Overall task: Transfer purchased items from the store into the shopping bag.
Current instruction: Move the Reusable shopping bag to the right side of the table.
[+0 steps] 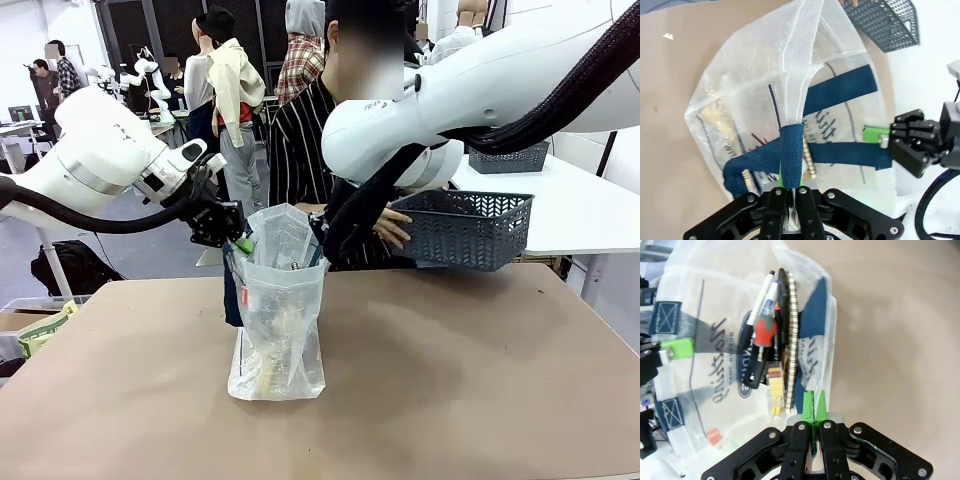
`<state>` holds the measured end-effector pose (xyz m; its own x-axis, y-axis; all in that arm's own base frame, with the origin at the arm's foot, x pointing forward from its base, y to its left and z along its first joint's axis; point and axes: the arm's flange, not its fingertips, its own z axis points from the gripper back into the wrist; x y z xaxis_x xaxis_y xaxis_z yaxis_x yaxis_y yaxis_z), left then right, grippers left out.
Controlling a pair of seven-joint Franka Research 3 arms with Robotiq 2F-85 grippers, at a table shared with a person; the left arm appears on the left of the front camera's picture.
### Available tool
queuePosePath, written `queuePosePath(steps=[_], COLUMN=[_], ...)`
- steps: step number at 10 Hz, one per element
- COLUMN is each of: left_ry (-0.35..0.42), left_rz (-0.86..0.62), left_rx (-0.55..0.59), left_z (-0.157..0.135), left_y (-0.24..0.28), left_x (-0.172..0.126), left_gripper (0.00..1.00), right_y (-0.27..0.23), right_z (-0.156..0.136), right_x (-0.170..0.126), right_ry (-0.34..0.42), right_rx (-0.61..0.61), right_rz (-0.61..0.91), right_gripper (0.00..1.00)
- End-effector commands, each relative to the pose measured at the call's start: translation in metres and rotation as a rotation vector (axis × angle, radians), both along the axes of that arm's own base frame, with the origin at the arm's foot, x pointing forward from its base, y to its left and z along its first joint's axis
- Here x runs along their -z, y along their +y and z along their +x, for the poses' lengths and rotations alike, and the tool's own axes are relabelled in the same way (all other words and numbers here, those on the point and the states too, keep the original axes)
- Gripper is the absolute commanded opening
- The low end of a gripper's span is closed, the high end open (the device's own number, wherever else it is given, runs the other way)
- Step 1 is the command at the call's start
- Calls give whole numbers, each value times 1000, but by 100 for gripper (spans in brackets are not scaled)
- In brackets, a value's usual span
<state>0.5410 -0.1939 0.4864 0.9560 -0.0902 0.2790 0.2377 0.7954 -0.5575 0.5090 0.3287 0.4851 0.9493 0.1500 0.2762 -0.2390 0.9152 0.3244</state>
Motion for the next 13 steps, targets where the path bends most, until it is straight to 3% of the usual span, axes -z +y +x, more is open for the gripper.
queuePosePath(steps=[1, 3, 9, 13], left_ry=[35, 86, 48, 81], left_rz=[-125, -188, -380, -424], left_rx=[-63, -48, -90, -75], left_z=[5, 4, -5, -3], left_y=[0, -5, -4, -8], left_x=[3, 11, 17, 24], left_gripper=[0, 0, 5, 5], right_y=[15, 26, 56, 57], right_z=[11, 21, 23, 22], right_x=[-6, -13, -19, -17], right_ry=[-6, -31, -46, -39], right_rx=[-46, -78, -211, -271], right_rz=[-8, 28, 76, 113], right_gripper=[0, 0, 0, 0])
